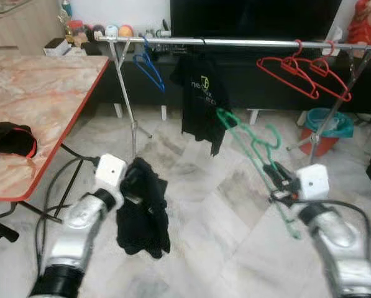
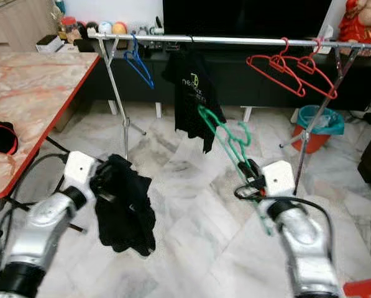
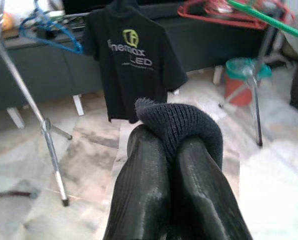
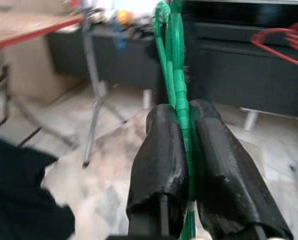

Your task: Hang hanger

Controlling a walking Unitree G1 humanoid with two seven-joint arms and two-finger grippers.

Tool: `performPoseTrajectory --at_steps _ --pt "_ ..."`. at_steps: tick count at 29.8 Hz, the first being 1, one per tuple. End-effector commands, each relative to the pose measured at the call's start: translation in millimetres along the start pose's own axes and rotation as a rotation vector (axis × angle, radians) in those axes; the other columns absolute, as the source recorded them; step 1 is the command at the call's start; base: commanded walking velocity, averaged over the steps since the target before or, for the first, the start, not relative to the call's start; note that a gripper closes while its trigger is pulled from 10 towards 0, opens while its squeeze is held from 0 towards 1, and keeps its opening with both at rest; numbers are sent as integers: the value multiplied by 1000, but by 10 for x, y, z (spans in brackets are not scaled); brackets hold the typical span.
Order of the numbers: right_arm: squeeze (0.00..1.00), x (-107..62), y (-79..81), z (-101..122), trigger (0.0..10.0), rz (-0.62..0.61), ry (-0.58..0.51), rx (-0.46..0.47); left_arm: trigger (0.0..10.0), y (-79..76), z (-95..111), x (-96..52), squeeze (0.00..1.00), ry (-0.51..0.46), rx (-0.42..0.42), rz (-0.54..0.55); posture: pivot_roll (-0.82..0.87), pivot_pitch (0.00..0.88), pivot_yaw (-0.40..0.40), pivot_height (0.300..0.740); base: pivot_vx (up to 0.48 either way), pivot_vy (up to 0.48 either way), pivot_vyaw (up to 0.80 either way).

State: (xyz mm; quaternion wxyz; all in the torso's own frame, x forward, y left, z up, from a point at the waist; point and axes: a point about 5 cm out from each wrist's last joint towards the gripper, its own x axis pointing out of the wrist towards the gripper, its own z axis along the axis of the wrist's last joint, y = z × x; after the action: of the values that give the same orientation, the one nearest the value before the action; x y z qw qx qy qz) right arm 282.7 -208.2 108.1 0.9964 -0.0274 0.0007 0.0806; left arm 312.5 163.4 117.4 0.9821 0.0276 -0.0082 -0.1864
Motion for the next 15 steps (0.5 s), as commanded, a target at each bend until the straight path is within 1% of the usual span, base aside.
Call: performPoseTrajectory --at_steps 1,3,4,6,7,8,10,12,13,14,15 --pt "0 -41 -108 -74 10000 -161 -8 79 10000 60 95 -8 0 -55 -29 73 -5 0 10 740 0 0 0" --pt "0 -59 -68 -201 10000 -226 12 140 10000 20 89 -12 0 -66 -64 97 -4 0 14 740 0 0 0" --pt "0 -71 -23 -281 10000 -262 44 122 10000 -18 84 -13 0 -74 -80 114 -5 0 18 740 0 0 0" --pt "0 -67 4 -297 10000 -299 40 163 10000 -43 82 -8 0 -82 -107 123 -9 0 20 740 0 0 0" --pt "0 -61 10 -301 10000 -318 38 168 10000 -56 79 -3 0 -84 -112 124 -14 0 23 740 0 0 0" --pt "0 -57 15 -305 10000 -330 39 169 10000 -63 75 -1 0 -84 -113 123 -17 0 23 740 0 0 0" --pt "0 -47 1 -300 10000 -353 30 115 10000 -82 78 20 0 -90 -111 125 -18 0 22 740 0 0 0" --pt "0 -68 -71 -328 10000 -429 22 126 10000 -103 84 43 0 -99 -106 132 -14 0 25 740 0 0 0" --pt "0 -101 -106 -381 10000 -487 16 223 10000 -121 73 46 0 -99 -103 140 -10 0 25 740 0 0 0" --pt "0 -101 -106 -381 10000 -487 16 223 10000 -121 73 46 0 -99 -103 140 -10 0 25 740 0 0 0" --pt "0 -119 -84 -402 10000 -489 14 225 10000 -153 50 38 0 -93 -79 137 -8 0 22 740 0 0 0"
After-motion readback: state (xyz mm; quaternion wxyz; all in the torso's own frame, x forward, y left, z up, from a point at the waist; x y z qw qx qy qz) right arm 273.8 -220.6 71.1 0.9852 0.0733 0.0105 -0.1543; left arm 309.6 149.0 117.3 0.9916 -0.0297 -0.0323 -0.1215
